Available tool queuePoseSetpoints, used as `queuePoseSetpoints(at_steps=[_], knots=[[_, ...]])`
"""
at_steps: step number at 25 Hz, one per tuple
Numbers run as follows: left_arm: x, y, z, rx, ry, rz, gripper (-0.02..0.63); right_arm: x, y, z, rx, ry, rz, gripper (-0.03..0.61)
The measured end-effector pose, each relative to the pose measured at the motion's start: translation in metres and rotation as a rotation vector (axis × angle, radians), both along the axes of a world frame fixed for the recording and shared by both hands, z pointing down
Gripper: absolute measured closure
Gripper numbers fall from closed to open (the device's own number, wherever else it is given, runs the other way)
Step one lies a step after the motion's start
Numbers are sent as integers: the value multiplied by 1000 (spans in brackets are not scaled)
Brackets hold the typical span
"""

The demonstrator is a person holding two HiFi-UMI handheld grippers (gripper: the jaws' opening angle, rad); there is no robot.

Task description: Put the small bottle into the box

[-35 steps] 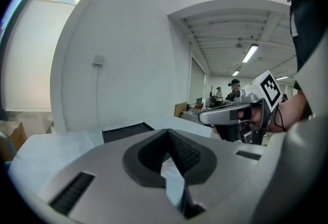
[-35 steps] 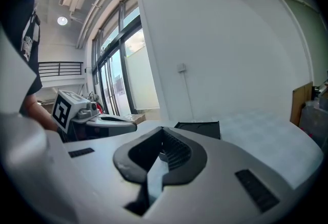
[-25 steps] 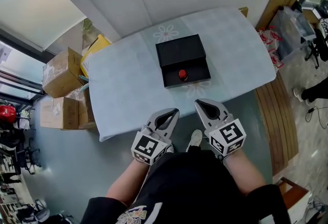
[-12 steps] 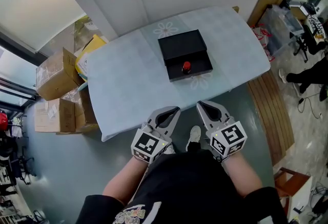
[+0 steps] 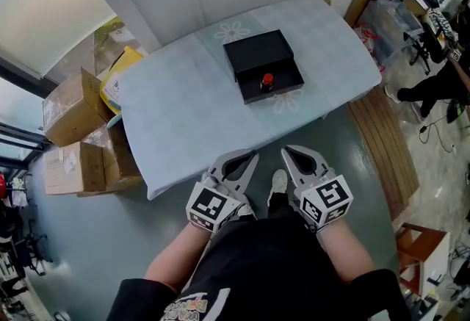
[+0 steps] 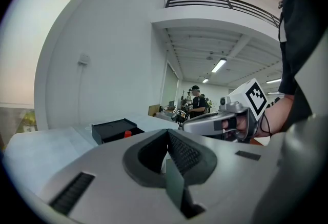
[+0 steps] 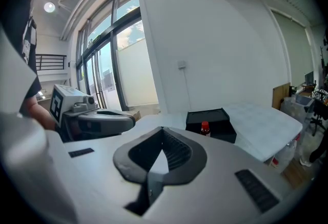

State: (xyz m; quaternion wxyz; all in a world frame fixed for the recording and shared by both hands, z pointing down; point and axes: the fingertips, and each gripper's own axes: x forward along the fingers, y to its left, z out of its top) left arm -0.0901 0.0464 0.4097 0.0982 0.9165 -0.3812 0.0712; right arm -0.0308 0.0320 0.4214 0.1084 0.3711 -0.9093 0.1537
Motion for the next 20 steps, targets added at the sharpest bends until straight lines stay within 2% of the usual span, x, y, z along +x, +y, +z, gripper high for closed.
queuePoseSetpoints(at_steps=[12,20], knots=[[-26,17,-9,21,-1,3,606,-12,18,-6,21,-6,36,569],[-26,23,-9,22,11,19,606,-16,23,-5,21,-3,45,569]])
